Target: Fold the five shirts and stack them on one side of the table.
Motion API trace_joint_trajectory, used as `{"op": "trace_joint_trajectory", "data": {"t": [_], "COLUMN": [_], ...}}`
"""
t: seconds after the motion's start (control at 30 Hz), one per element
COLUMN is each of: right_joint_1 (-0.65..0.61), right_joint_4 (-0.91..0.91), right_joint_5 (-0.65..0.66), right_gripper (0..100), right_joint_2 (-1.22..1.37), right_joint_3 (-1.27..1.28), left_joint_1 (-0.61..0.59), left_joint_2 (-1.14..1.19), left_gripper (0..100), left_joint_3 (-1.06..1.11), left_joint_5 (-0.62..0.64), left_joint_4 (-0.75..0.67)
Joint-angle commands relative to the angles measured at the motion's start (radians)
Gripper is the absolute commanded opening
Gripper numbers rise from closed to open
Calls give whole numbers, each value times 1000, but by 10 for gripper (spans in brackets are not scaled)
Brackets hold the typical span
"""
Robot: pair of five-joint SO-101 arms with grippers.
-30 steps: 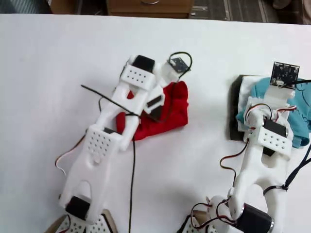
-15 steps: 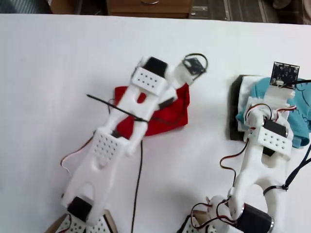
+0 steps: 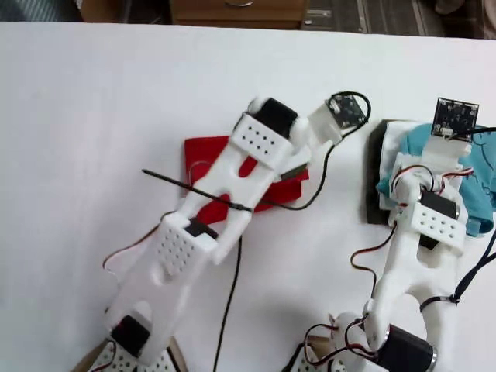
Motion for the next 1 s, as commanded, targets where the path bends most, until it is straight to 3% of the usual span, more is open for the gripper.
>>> {"op": "trace_joint_trajectory", "data": {"t": [0.0, 0.2, 0.4, 0.53, 0.7, 0.97], "right_joint_1": [7, 7, 7, 8, 4, 4], "right_joint_4": [-18, -18, -18, -18, -18, -18], "right_joint_5": [-3, -2, -2, -2, -2, -2], "right_gripper": [180, 180, 180, 180, 180, 180], "right_joint_2": [-42, -41, -41, -41, -44, -41], "right_joint_3": [-8, -8, -8, -8, -8, -8], "left_joint_1": [-5, -11, -55, -176, -307, -299], "left_joint_2": [-98, -97, -103, -89, -35, 109], "left_gripper": [70, 255, 248, 248, 248, 248], "left_joint_3": [-35, 77, -24, -171, -145, -122], "left_joint_5": [6, 0, 5, 6, 3, 3], "left_joint_4": [18, 17, 14, 3, -3, -43]}}
